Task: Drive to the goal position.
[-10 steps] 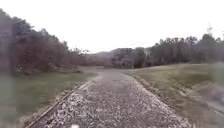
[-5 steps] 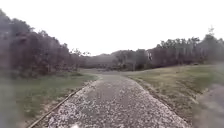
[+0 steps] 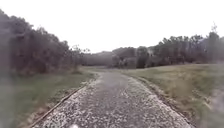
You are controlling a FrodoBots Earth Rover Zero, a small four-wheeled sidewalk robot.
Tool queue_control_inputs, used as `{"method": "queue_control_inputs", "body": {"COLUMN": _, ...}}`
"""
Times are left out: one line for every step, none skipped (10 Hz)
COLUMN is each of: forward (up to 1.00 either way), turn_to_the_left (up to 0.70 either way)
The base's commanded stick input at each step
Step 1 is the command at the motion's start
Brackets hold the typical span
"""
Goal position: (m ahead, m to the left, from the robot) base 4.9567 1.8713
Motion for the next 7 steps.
{"method": "queue_control_inputs", "body": {"forward": 0.70, "turn_to_the_left": -0.03}}
{"method": "queue_control_inputs", "body": {"forward": 0.70, "turn_to_the_left": -0.03}}
{"method": "queue_control_inputs", "body": {"forward": 0.70, "turn_to_the_left": -0.03}}
{"method": "queue_control_inputs", "body": {"forward": 0.70, "turn_to_the_left": -0.03}}
{"method": "queue_control_inputs", "body": {"forward": 0.70, "turn_to_the_left": -0.03}}
{"method": "queue_control_inputs", "body": {"forward": 0.70, "turn_to_the_left": -0.03}}
{"method": "queue_control_inputs", "body": {"forward": 0.70, "turn_to_the_left": -0.03}}
